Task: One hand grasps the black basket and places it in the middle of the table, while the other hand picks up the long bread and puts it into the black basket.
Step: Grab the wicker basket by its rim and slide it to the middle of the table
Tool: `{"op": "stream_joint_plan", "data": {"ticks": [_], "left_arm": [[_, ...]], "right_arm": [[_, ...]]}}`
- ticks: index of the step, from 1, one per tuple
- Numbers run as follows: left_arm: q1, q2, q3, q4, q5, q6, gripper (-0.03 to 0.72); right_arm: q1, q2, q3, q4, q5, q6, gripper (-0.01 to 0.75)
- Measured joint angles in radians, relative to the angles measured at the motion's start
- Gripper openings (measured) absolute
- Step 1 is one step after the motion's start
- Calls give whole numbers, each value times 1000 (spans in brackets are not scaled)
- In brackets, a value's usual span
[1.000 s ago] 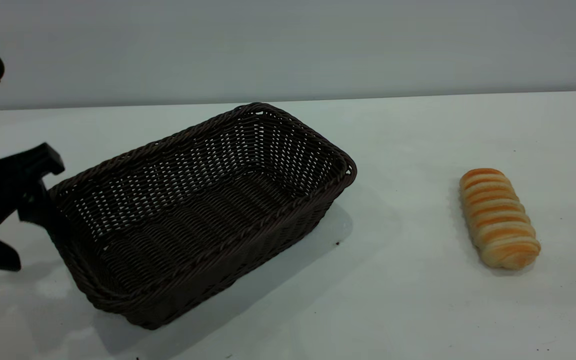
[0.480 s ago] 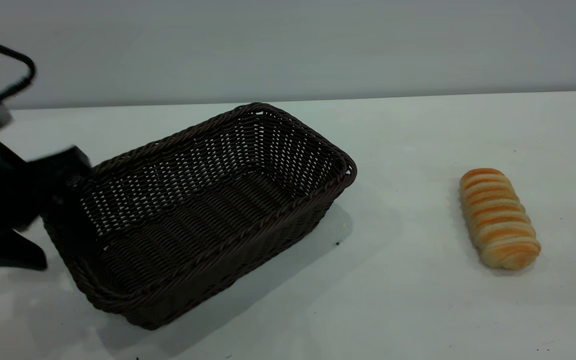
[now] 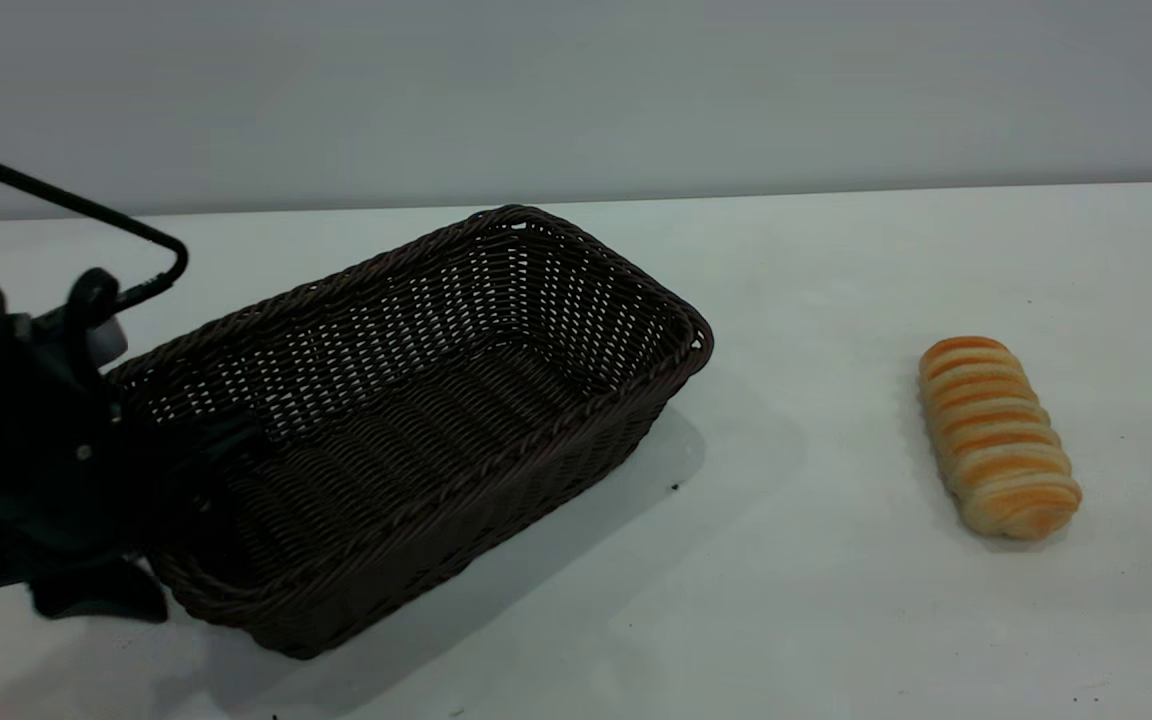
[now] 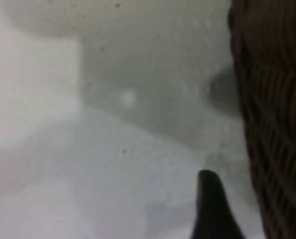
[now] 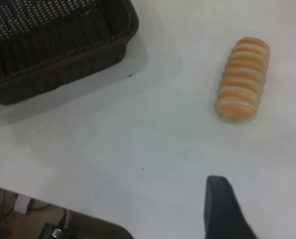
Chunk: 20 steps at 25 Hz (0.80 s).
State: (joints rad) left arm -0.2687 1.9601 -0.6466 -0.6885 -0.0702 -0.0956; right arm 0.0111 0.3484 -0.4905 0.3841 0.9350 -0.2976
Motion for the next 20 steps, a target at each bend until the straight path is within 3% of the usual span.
{"op": "stream_joint_plan", "data": {"ticks": [4, 5, 15, 20], "left_arm": [[-2, 3, -13, -23, -8, -26, 165], [-2, 3, -17, -16, -12, -14, 133], [-5, -9, -19, -1, 12, 14, 139], [-4, -87, -57, 72, 85, 155, 139]], "right_arm": [[0, 0, 0, 0, 0, 0, 369], [0, 0, 0, 0, 0, 0, 369], [0, 0, 0, 1, 0, 0, 368], [0, 0, 0, 1, 0, 0, 367]]}}
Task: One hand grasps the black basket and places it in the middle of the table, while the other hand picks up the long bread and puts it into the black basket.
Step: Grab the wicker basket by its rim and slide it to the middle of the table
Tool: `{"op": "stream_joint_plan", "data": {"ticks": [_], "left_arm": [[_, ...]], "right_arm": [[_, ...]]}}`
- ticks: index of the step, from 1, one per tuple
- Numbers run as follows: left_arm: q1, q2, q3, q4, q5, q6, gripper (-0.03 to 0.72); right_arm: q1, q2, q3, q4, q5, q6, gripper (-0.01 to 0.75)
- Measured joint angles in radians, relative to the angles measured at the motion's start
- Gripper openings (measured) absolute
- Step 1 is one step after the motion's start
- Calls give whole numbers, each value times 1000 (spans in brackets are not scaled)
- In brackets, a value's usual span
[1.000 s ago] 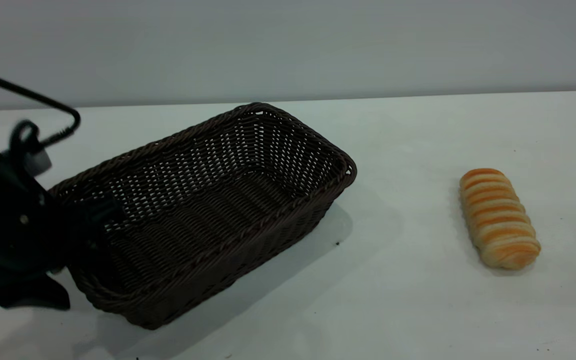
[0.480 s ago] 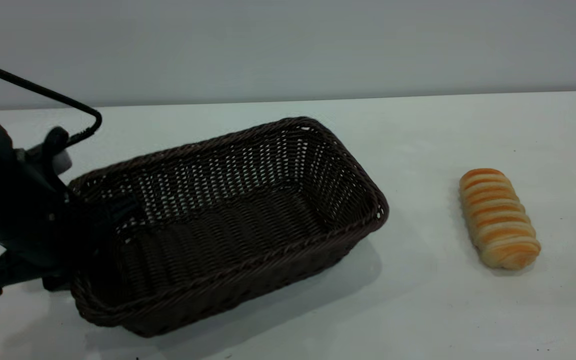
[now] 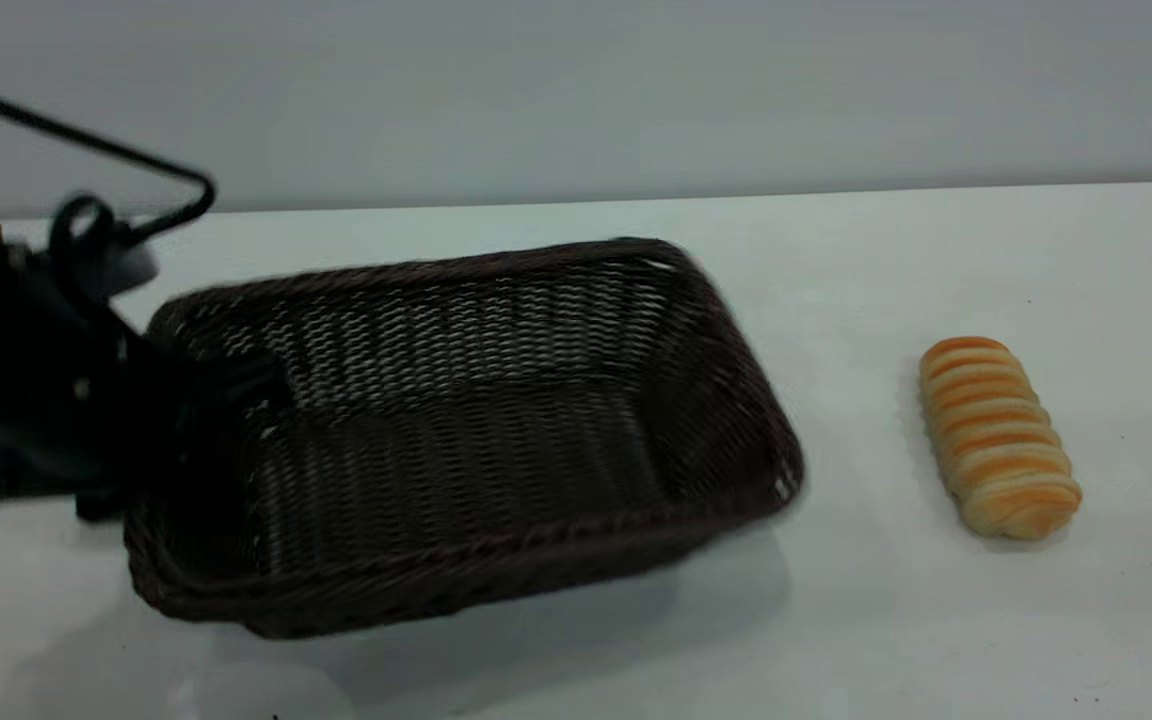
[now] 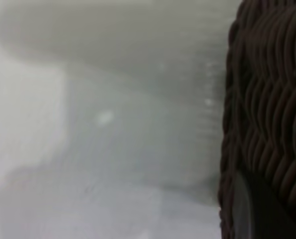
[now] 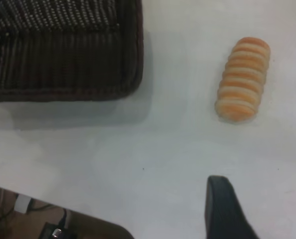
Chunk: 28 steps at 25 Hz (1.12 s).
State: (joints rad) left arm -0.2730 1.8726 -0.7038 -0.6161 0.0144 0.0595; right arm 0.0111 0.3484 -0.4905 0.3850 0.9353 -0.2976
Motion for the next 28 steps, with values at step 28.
{"op": "stream_joint_plan", "data": {"ticks": [28], "left_arm": [[0, 166, -215, 31, 232, 119, 139]], "right_arm": [[0, 0, 0, 23, 26, -7, 367]]}}
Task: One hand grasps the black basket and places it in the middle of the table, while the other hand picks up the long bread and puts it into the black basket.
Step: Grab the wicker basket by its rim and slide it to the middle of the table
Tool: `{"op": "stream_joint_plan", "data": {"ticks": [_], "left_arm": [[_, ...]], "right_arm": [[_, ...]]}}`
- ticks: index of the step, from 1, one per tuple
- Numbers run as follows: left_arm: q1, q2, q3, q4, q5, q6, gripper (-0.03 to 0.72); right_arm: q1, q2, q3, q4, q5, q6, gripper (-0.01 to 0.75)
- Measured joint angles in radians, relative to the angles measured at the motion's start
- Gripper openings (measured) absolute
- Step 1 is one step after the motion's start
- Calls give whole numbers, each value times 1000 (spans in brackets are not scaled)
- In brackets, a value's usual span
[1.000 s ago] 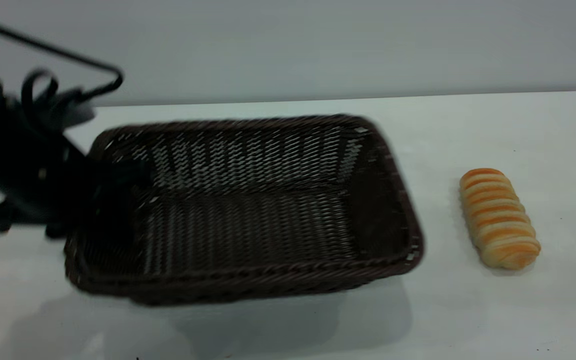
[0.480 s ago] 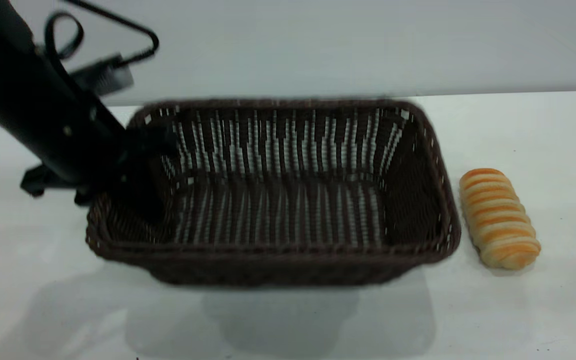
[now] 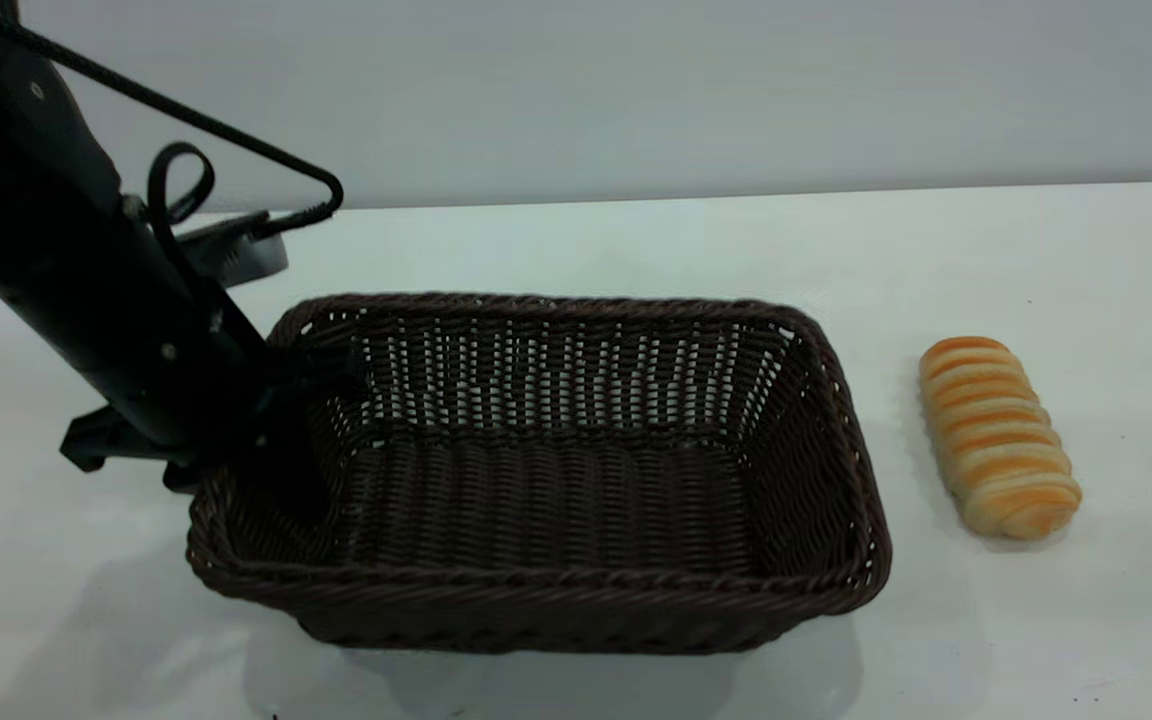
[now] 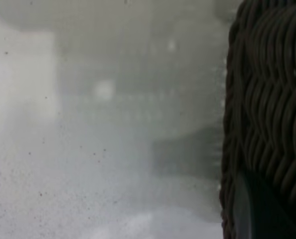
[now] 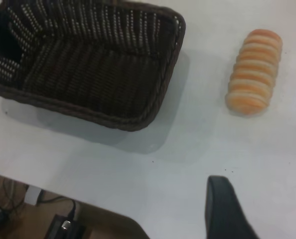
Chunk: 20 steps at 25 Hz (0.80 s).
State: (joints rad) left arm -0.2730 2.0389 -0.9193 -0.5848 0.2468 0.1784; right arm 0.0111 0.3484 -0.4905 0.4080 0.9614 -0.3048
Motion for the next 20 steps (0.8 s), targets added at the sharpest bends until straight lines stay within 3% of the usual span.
{"op": "stream_joint_plan", "data": {"ticks": [7, 9, 15, 17, 20], "left_arm": [[0, 8, -4, -4, 1, 0, 153], [0, 8, -5, -5, 11, 0, 221], [0, 8, -5, -9, 55, -8, 582], [1, 8, -5, -9, 74, -11, 647], [8, 2, -5, -9, 109, -13, 667]], "right_arm": [[0, 0, 0, 1, 0, -6, 366], [0, 0, 0, 1, 0, -7, 366], [0, 0, 0, 1, 0, -8, 366], [0, 0, 0, 1, 0, -8, 366], [0, 0, 0, 2, 0, -8, 366]]}}
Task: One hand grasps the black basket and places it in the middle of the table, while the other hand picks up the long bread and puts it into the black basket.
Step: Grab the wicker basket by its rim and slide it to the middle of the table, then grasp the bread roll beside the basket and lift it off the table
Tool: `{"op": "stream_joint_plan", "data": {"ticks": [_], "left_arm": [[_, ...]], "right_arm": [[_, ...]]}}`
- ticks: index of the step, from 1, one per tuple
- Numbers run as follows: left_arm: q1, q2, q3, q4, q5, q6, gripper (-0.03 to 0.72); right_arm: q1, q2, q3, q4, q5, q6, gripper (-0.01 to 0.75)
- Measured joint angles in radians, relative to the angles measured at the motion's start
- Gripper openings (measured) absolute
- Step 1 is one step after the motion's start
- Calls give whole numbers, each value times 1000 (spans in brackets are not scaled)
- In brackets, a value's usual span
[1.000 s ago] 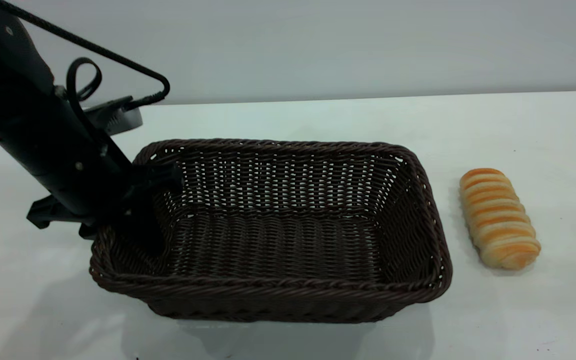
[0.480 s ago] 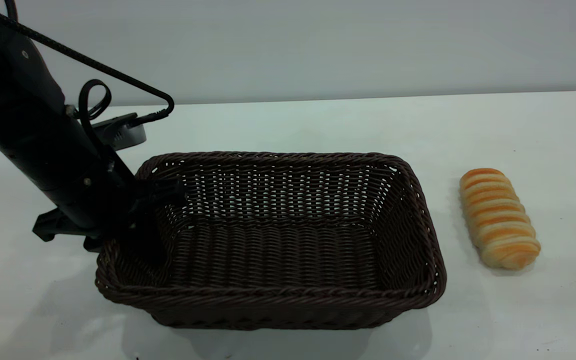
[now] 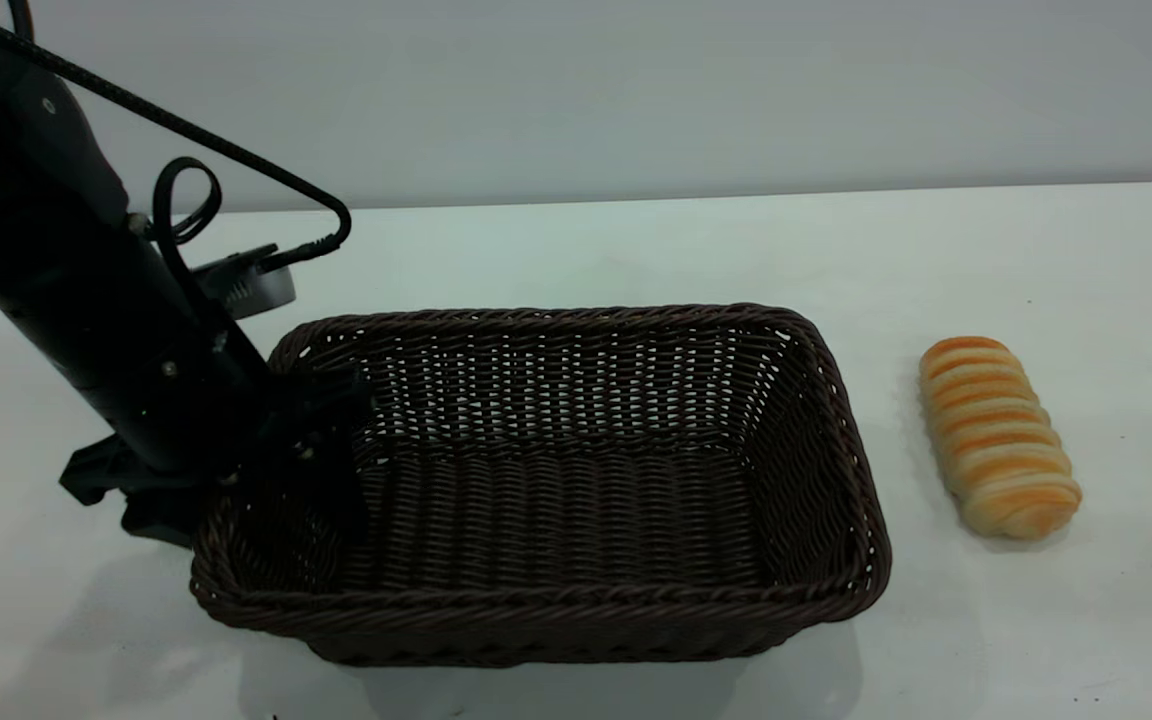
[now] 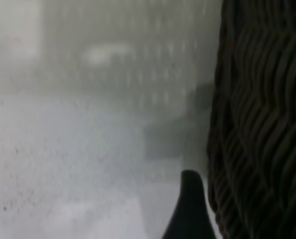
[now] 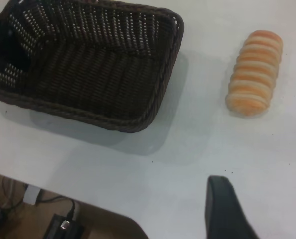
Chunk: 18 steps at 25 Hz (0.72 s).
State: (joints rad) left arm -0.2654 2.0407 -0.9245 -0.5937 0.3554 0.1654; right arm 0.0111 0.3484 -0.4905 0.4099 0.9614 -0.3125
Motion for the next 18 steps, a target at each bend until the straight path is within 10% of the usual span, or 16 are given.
{"op": "stream_joint_plan", "data": {"ticks": [18], "left_arm": [[35, -545, 0, 229, 203, -122, 605]], "right_arm": [[0, 24, 0, 88, -72, -69, 366]]}}
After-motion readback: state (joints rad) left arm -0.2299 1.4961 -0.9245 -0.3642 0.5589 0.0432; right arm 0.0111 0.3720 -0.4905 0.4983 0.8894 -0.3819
